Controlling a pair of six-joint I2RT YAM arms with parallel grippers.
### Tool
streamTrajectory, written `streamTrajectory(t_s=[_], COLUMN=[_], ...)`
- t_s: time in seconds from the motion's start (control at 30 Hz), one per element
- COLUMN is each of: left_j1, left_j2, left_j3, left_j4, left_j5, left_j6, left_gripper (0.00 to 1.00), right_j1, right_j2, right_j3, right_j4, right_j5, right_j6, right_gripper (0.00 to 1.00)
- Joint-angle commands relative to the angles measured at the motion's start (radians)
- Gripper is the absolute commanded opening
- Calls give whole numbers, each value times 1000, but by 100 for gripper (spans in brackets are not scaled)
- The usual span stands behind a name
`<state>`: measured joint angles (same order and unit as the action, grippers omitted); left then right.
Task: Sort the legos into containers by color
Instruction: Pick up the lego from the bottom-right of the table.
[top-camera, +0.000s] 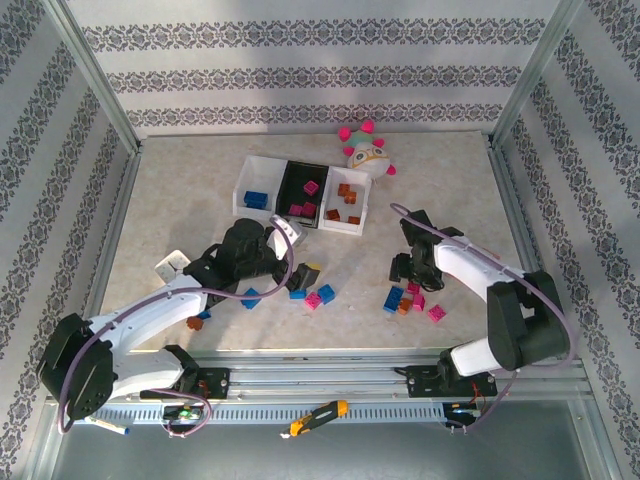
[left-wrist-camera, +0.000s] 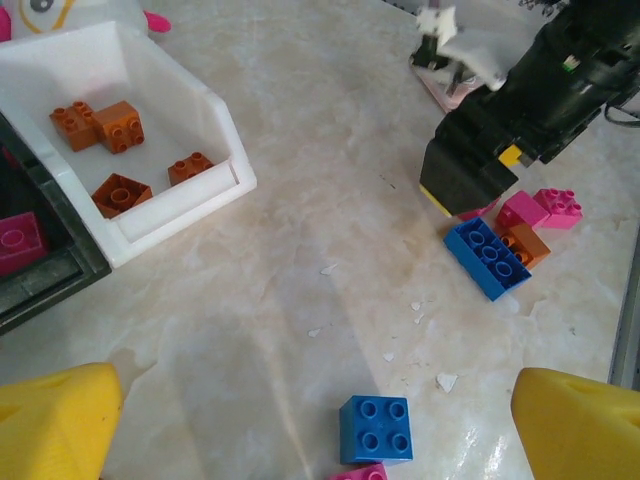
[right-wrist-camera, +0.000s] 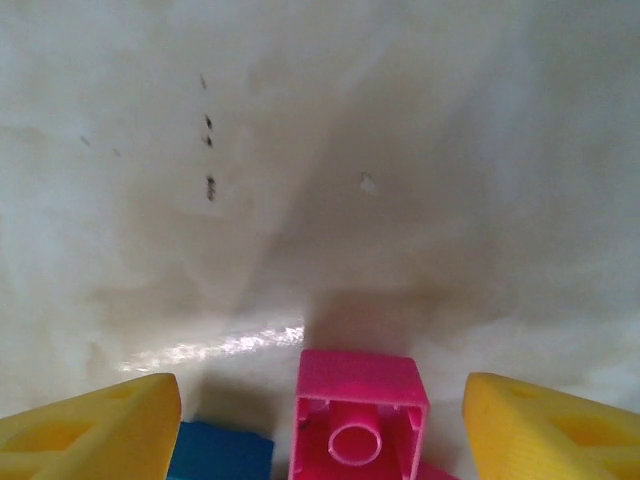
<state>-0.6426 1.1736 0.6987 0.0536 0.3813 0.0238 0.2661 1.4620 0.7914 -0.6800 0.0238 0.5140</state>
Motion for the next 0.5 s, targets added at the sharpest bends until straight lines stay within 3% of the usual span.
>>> streamTrajectory(t_s=[0.0,0.27,0.47], left_j1=[-12,-12,13], left_j2=[-28,-41,-53], left_j3=[-22,-34,-28], left_j4=[48,84,71], left_j5=[-3,-70,-149], left_j6=[49,50,21], left_gripper=[99,99,99], right_j1=[-12,-14,-13], right_j2=[62,66,24], right_j3=[-4,36,99], right_j4=[-1,-40,-37], right_j5=[-25,-14,2], right_j6=[-24,-5,-9], right_gripper=[65,32,23])
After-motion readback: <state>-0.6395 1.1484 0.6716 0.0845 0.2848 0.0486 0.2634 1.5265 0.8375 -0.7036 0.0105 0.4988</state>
